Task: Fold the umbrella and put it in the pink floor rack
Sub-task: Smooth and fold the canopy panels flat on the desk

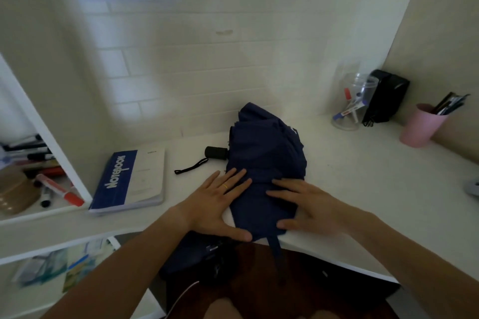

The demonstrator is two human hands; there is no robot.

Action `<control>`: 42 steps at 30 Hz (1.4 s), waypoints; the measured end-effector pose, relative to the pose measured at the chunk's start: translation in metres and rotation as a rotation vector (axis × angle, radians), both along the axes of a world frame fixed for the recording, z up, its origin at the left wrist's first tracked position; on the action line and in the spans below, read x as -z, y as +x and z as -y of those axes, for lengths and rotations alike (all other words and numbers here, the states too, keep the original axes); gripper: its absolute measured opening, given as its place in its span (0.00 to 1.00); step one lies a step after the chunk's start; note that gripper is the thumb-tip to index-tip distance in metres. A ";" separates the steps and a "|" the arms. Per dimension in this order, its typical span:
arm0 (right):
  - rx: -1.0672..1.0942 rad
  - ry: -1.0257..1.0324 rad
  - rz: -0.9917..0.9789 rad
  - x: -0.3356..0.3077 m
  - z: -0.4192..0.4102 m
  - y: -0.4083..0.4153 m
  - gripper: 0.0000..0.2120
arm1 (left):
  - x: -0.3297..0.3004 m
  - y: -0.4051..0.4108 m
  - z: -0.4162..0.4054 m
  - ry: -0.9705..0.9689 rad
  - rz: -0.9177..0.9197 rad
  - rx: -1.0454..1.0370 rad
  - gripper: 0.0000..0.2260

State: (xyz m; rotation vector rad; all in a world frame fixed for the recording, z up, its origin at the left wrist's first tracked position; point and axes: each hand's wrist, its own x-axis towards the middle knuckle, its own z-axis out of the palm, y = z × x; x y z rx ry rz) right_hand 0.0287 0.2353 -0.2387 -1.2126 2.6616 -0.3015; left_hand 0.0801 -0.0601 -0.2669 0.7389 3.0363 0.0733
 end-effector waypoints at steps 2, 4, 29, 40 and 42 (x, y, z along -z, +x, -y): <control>0.053 -0.079 0.083 0.003 -0.011 0.000 0.35 | -0.002 0.004 0.008 0.013 0.015 0.006 0.53; 0.127 -0.275 0.065 -0.003 -0.015 -0.001 0.31 | -0.003 0.009 0.010 0.217 0.010 -0.060 0.46; 0.051 -0.467 -0.359 0.016 -0.022 0.042 0.12 | -0.008 0.053 -0.018 0.564 -0.323 0.072 0.15; 0.057 -0.309 -0.151 -0.004 -0.018 0.032 0.13 | -0.010 0.022 -0.031 0.283 -0.194 -0.094 0.24; 0.091 -0.343 -0.118 -0.011 -0.011 0.022 0.15 | -0.010 0.014 -0.032 0.174 -0.159 -0.135 0.27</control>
